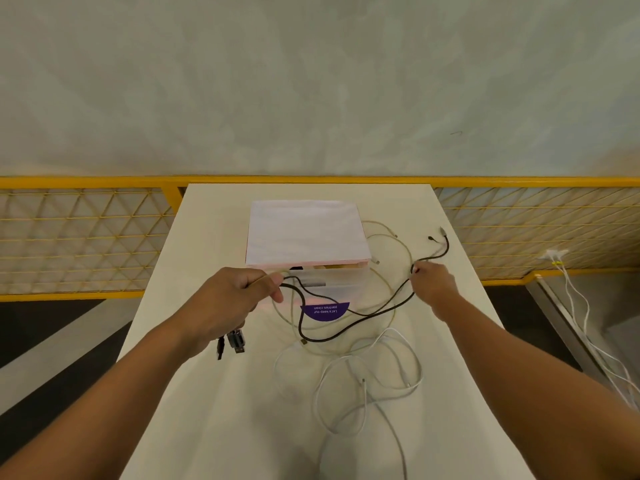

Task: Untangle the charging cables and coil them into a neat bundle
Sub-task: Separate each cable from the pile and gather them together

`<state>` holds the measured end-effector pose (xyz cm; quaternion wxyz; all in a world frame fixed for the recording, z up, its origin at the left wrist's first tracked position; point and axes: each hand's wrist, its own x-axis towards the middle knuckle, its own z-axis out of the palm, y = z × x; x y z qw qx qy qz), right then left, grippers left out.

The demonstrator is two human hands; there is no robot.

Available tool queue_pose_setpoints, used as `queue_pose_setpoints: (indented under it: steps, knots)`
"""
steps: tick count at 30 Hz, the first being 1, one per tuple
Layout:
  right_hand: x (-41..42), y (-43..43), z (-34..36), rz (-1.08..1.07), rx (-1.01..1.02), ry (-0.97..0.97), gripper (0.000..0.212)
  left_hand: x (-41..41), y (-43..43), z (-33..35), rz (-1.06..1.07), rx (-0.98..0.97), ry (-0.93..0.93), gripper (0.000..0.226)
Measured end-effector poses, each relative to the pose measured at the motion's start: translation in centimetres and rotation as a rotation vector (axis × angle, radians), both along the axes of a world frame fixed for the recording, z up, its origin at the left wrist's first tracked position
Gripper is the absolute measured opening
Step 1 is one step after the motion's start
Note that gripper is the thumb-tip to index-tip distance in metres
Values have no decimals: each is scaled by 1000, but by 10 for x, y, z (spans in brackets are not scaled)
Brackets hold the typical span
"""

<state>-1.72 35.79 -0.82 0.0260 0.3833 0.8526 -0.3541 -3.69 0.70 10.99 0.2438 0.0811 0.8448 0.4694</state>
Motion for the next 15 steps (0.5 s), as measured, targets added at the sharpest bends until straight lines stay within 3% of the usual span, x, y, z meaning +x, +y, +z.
queue_pose_setpoints:
  steps: [5, 7, 9, 12, 13, 15]
  knots:
    - [7, -5, -6, 235, 21, -296, 35, -1, 1, -1, -1, -29, 19, 39]
    - [3, -6, 6, 306, 100, -325, 25, -1, 2, -1, 0, -27, 25, 39]
    - [-2, -17, 33, 330, 58, -179, 20, 0, 4, 2, -5, -38, 39, 39]
    - [-2, -51, 90, 527, -203, 68, 12, 0, 7, 7, -29, -63, 62, 40]
    - [-1, -66, 109, 633, -262, 102, 15, 1, 9, 8, -41, -73, 70, 40]
    - [-1, -96, 133, 822, -308, 123, 41, 3, 13, 12, -69, -82, 93, 41]
